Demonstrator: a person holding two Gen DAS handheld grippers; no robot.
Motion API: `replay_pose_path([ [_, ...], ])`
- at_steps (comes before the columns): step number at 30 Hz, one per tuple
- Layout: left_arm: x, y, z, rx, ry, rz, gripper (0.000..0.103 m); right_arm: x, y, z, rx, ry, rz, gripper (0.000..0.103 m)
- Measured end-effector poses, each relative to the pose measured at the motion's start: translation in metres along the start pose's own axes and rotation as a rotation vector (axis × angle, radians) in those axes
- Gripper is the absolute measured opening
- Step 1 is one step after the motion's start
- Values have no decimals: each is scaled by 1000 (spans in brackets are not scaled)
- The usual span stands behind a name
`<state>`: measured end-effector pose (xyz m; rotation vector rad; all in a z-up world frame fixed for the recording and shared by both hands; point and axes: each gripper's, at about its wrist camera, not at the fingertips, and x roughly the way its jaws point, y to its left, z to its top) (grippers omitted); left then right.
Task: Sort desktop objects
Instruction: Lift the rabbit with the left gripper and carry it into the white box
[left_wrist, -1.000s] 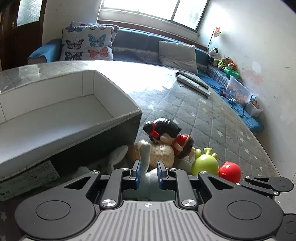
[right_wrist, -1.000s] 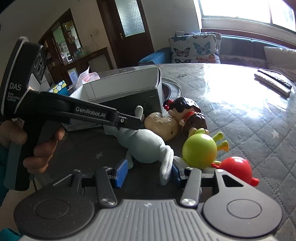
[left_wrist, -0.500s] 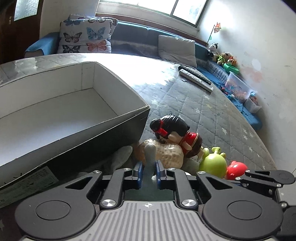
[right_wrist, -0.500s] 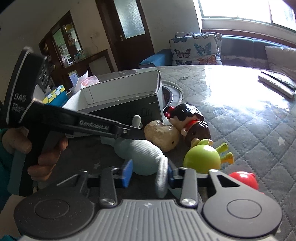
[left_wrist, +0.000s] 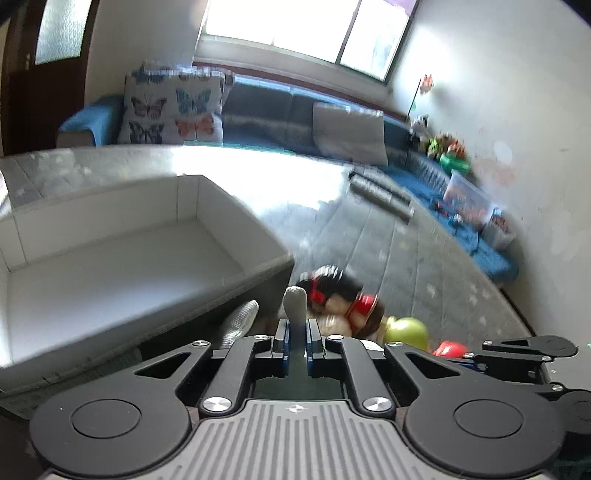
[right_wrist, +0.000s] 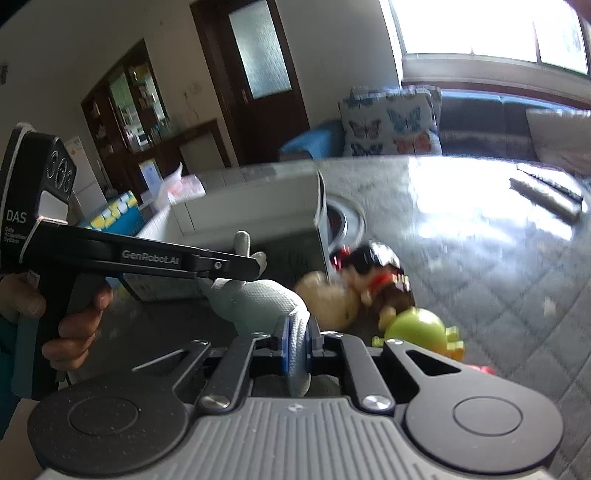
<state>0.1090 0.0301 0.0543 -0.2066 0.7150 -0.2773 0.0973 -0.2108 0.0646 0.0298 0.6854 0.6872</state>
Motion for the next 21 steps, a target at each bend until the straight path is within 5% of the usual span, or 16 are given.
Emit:
replay_pose_path([
  [11, -30, 29, 61, -38, -172, 98, 9, 32, 21, 78, -85, -86, 53, 7],
  [21, 20, 98, 93, -142, -105, 215, 9, 125, 31, 127, -100, 21, 70, 7],
])
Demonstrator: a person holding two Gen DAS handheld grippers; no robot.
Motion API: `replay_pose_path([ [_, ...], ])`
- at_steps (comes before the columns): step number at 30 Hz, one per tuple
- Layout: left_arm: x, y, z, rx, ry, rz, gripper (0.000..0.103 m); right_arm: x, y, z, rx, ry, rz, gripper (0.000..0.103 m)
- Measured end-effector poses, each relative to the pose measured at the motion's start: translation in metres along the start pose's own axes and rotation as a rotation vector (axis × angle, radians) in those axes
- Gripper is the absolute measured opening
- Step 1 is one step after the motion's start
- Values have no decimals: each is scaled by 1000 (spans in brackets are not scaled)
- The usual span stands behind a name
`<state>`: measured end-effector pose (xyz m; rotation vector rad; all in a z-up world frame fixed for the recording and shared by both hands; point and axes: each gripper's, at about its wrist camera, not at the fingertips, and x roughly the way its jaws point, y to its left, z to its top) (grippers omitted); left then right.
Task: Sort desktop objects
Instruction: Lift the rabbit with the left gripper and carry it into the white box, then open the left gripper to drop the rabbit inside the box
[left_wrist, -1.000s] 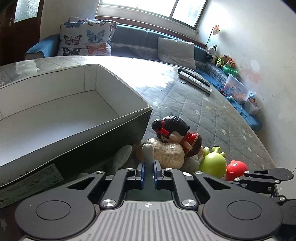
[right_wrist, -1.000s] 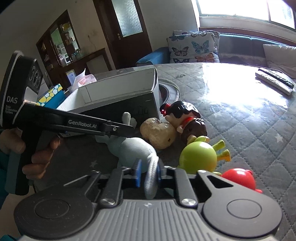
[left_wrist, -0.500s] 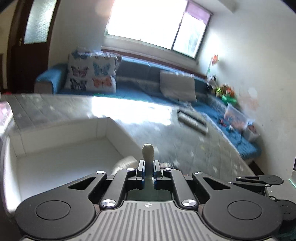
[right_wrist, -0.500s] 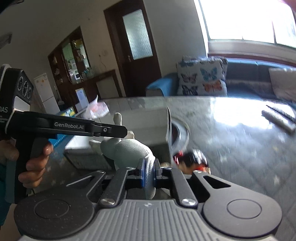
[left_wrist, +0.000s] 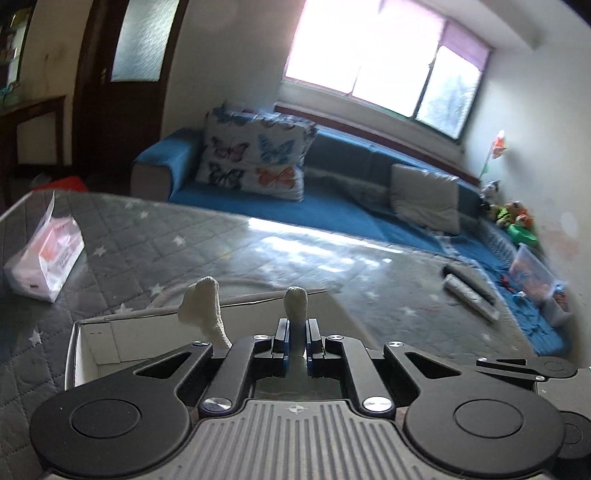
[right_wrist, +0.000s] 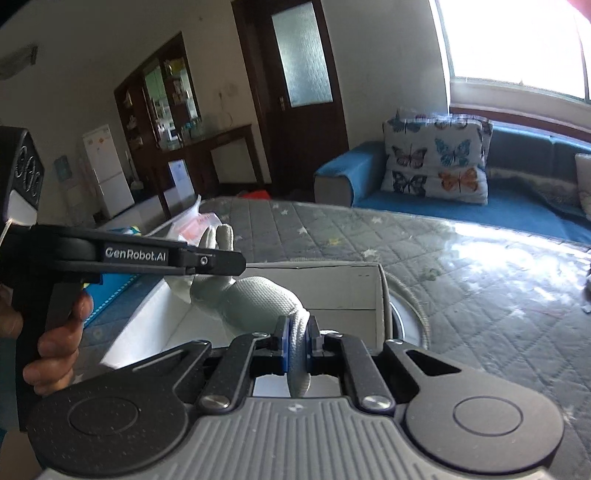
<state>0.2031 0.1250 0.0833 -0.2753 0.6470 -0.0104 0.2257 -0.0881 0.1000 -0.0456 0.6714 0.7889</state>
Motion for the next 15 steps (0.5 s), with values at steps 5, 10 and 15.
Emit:
replay_pose_path([
  [5, 36, 20, -1, -36, 66, 27, 9, 43, -10, 1, 33, 70, -16, 7],
  [10, 64, 29, -5, -64, 113, 48, 12, 70, -16, -6, 39, 105, -51, 10],
  [15, 71, 33, -10, -80, 148, 52, 20, 76, -16, -10, 15, 112, -65, 35],
])
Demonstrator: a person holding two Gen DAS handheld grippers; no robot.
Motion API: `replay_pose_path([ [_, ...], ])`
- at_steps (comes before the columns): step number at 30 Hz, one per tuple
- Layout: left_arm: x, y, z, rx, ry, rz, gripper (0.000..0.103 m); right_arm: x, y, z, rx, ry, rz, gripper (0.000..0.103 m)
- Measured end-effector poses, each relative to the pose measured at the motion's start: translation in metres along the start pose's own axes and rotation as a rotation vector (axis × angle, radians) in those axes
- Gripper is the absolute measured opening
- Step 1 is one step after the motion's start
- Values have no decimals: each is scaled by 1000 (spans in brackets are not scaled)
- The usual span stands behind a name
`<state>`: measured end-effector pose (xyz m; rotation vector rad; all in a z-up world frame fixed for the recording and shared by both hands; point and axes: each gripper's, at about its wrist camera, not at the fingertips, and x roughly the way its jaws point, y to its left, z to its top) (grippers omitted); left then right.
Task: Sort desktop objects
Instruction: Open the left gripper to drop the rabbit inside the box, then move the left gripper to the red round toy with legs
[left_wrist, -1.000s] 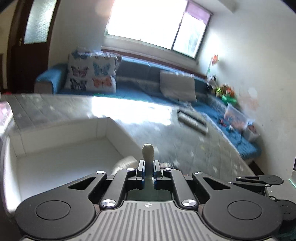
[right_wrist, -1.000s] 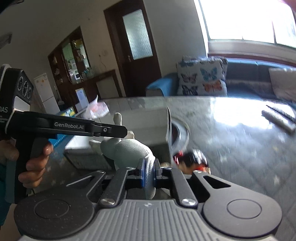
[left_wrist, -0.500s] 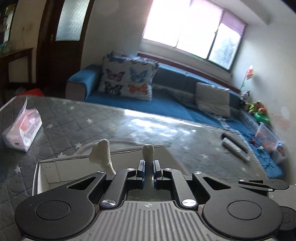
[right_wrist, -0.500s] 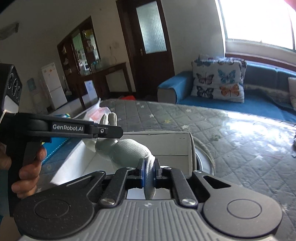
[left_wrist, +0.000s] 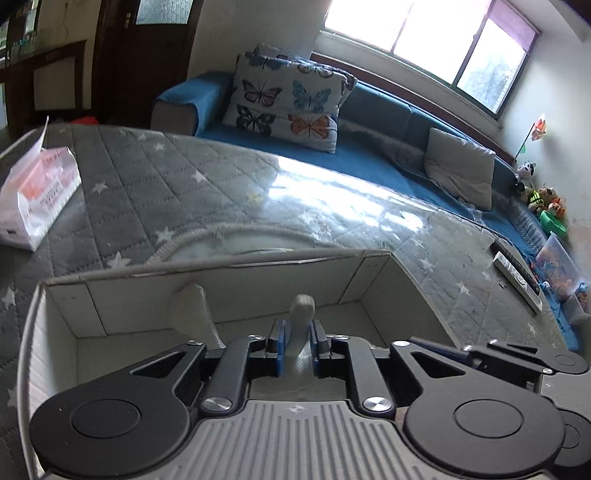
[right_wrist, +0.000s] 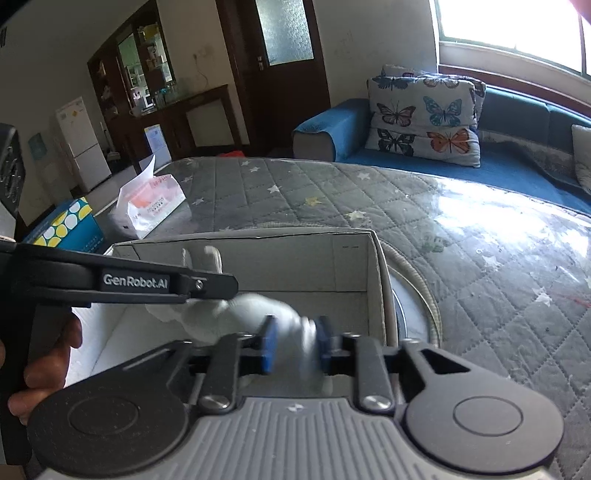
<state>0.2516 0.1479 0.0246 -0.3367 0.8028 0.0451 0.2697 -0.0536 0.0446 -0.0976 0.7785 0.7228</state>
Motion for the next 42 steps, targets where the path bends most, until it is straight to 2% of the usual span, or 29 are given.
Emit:
replay_pose_path([
  [3, -5, 1, -1, -3, -6, -4, 24, -6, 1, -1, -4, -25, -14, 46],
  [12, -36, -7, -8, 19, -50, 14, 27, -44, -4, 0, -13, -63, -34, 52],
  [16, -53, -19, -16, 53, -72, 11, 27, -68, -6, -9, -19, -77, -46, 59],
  [20, -68, -32, -27, 72, -82, -19, 28, -92, -9, -24, -26, -82, -63, 60],
  [22, -74, -41, -35, 90, -78, -31, 28, -104, -10, -32, -23, -87, -72, 61],
  [24, -79, -50, -44, 109, -74, -45, 28, -115, -12, -41, -14, -94, -82, 67],
  [31, -92, -80, -76, 166, -49, -107, 28, -149, -18, -77, 6, -99, -115, 73],
  [42, -85, -125, -122, 222, 48, -221, 28, -183, -28, -137, 24, -81, -227, 76],
])
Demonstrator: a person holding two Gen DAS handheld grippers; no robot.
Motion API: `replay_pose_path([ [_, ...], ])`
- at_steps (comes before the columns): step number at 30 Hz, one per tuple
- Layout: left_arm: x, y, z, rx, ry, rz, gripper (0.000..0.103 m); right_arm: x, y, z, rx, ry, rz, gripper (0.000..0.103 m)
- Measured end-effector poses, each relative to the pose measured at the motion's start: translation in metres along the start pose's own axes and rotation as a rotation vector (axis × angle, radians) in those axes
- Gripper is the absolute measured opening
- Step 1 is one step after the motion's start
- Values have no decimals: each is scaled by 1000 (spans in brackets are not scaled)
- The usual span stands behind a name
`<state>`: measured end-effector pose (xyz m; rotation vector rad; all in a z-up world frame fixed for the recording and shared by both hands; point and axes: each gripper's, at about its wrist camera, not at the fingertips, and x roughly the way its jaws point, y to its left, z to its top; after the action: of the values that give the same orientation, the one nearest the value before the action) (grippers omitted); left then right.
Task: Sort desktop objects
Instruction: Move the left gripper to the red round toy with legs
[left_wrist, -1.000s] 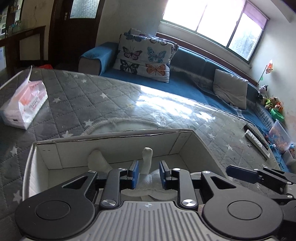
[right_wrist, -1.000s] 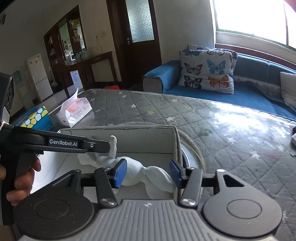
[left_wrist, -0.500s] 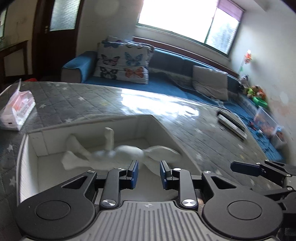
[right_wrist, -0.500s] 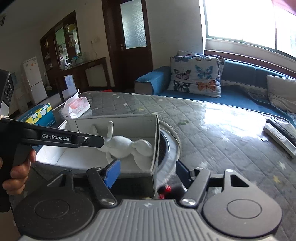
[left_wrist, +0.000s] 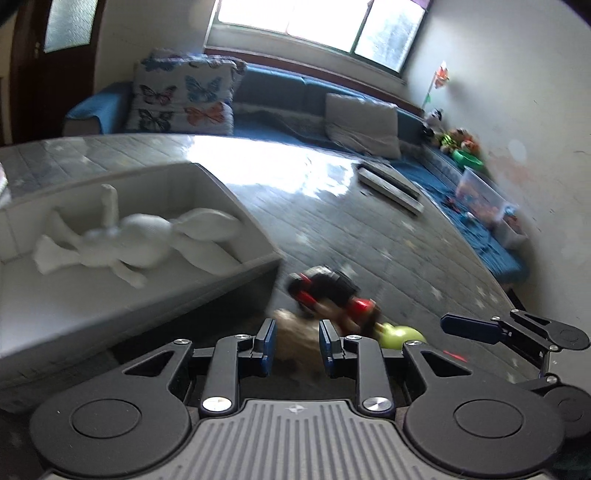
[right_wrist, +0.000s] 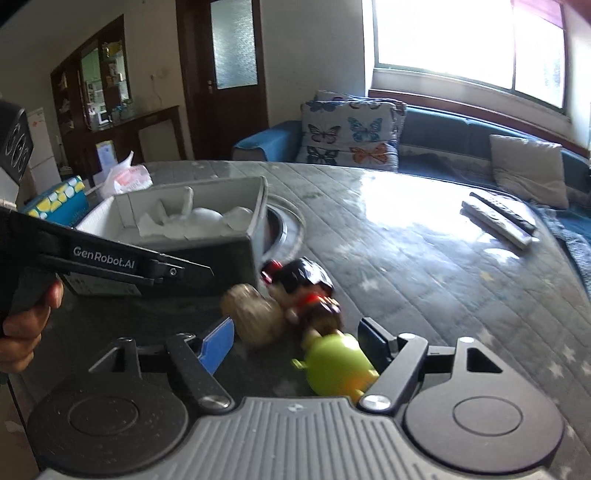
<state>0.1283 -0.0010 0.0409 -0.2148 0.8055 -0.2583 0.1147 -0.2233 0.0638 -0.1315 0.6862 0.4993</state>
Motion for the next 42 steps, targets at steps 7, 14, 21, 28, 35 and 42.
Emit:
replay_pose_path([
  [7, 15, -30, -15, 37, 55, -82, 28, -13, -19, -27, 37, 17, -52, 77],
  [14, 29, -52, -27, 43, 129, -172, 28, -22, -39, -53, 74, 51, -84, 77],
  [21, 35, -67, -30, 44, 165, -227, 28, -15, -49, -62, 80, 58, -57, 77],
  [28, 44, -70, -29, 30, 190, -237, 28, -7, -52, -63, 55, 55, -10, 77],
  [35, 46, -68, -29, 14, 193, -241, 28, -12, -45, -64, 22, 72, 41, 75],
  [42, 47, -67, -28, -11, 200, -256, 28, -18, -46, -67, 21, 89, 89, 76],
])
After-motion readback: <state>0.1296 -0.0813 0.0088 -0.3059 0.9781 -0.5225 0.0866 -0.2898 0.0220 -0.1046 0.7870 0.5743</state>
